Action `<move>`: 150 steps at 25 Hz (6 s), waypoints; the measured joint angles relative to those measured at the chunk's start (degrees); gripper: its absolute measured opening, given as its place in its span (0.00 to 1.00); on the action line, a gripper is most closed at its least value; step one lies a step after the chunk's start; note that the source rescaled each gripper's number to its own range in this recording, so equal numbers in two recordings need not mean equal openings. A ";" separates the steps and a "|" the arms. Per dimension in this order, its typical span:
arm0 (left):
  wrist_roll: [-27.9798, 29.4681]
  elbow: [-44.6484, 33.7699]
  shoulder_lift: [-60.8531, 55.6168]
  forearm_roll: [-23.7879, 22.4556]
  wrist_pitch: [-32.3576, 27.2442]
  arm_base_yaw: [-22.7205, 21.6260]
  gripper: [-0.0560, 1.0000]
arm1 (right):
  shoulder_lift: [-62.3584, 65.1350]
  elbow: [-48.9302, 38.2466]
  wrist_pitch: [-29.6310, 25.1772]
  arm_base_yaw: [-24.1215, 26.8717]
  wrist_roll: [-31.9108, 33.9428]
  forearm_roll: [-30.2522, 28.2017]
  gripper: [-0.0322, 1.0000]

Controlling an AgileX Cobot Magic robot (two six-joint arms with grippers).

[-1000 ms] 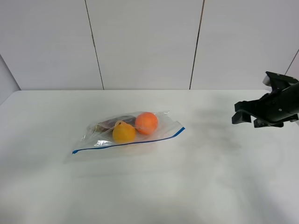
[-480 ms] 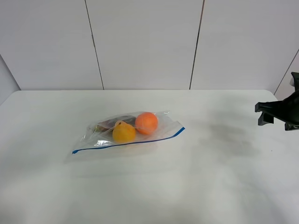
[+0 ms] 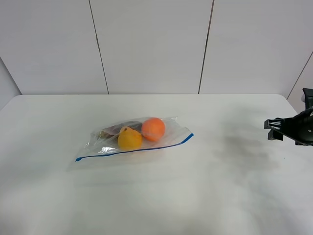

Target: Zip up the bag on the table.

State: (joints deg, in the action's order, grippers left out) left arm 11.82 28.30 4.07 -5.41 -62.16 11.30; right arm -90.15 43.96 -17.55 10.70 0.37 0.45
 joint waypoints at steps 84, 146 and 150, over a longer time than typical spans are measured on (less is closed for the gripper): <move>-1.79 0.00 0.00 0.00 0.01 0.00 1.00 | 90.54 -14.92 -40.05 0.00 2.31 4.80 0.90; -1.93 0.00 0.00 0.00 0.01 0.00 1.00 | 90.54 -15.64 -41.71 0.00 -8.75 9.98 0.88; -1.93 0.00 0.00 0.00 0.01 0.00 1.00 | 90.54 -15.64 -41.71 0.00 -8.75 9.98 0.88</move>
State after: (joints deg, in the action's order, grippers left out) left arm 9.89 28.30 4.07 -5.41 -62.15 11.30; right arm 0.40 28.32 -59.26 10.70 -8.38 10.43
